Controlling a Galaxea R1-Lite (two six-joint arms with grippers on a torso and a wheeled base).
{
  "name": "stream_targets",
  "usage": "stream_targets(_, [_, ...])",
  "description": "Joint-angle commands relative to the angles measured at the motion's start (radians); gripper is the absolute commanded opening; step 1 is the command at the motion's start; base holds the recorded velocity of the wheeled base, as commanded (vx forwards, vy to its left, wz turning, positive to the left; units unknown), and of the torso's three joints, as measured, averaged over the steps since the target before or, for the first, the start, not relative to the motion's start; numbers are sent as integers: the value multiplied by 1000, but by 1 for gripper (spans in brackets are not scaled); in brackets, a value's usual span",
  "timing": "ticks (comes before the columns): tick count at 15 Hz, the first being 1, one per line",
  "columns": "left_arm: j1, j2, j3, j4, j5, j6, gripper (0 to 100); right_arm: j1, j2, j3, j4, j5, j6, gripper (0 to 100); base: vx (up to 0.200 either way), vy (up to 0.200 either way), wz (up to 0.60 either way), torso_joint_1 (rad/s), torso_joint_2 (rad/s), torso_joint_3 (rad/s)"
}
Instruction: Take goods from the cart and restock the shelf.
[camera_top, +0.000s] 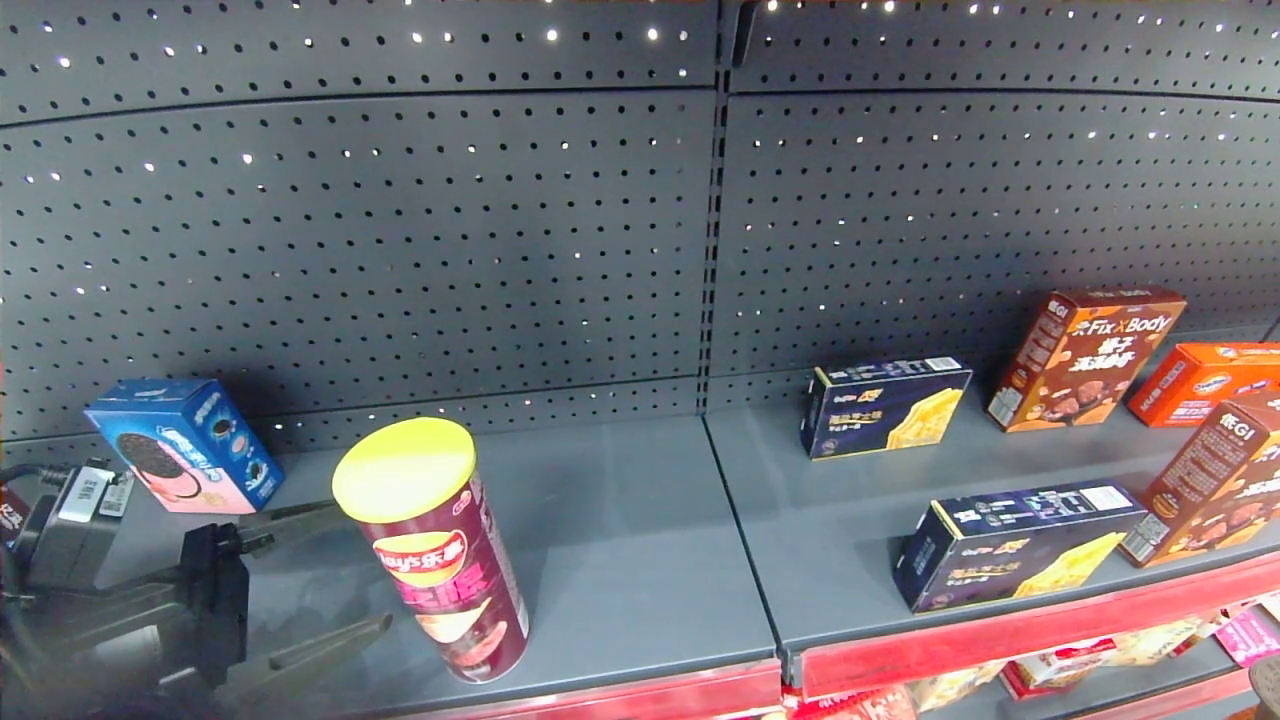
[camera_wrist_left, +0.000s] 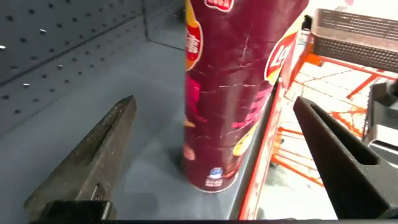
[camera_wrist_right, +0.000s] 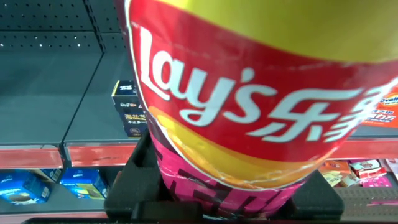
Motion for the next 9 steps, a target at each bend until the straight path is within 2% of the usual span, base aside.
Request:
stream_targets(1, [26, -25, -2, -1, -1, 0, 100, -1, 0, 0, 0, 0, 0, 0, 0, 0, 0, 0, 0, 0])
stream_targets(3, [66, -60, -12, -1, 11, -4, 100, -3, 0, 0, 0, 0, 0, 0, 0, 0, 0, 0, 0, 0])
stream_targets(5, [118, -119, -15, -1, 79, -17, 100, -3, 0, -5, 1, 0, 0, 0, 0, 0, 0, 0, 0, 0])
stream_targets(6, [121, -140, -19, -1, 99, -27, 100, -3, 0, -6, 3, 0, 0, 0, 0, 0, 0, 0, 0, 0])
stream_targets(7, [122, -217, -36, -1, 175, -89, 100, -4, -2, -2, 3, 0, 0, 0, 0, 0, 0, 0, 0, 0])
stream_targets(8, [122, -254, -51, -1, 209, -124, 100, -6, -5, 1, 3, -2, 0, 0, 0, 0, 0, 0, 0, 0])
stream_targets(9, [133, -280, -64, -1, 217, -132, 100, -6, -14, 3, 7, -2, 0, 0, 0, 0, 0, 0, 0, 0])
